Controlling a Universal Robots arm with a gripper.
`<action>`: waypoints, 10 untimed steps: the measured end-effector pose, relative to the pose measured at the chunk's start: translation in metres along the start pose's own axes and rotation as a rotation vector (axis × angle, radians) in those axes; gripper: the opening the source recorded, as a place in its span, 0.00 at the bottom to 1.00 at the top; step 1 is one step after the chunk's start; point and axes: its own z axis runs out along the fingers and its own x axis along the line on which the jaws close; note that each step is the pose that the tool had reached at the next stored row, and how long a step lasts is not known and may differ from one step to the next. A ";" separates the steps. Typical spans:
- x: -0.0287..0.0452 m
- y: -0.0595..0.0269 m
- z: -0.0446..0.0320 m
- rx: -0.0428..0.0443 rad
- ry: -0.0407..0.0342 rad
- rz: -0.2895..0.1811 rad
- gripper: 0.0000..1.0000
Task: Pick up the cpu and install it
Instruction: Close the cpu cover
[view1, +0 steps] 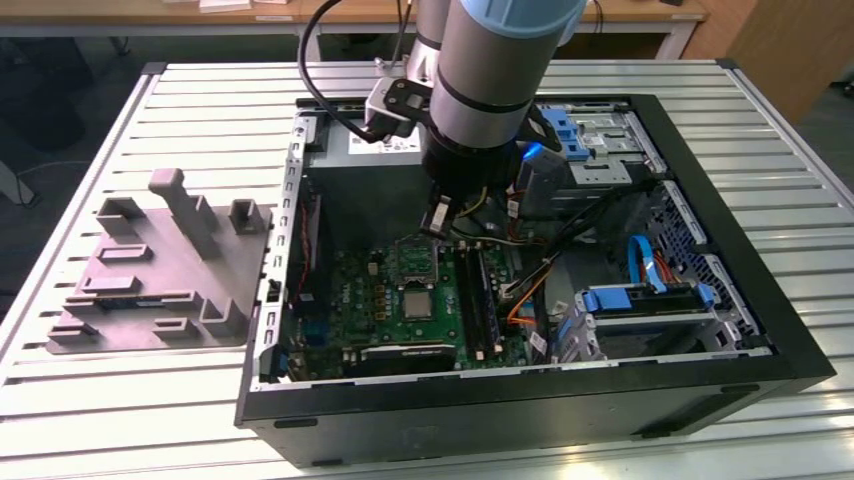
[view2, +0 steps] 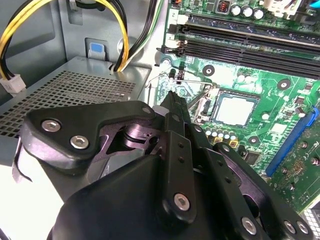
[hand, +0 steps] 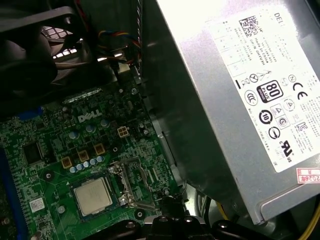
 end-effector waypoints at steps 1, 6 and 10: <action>0.0001 0.0000 -0.0001 0.0000 0.0006 -0.001 0.11; 0.0004 0.0000 -0.0001 0.0035 0.0120 -0.007 0.11; 0.0007 0.0001 -0.0001 0.0081 0.0257 -0.013 0.11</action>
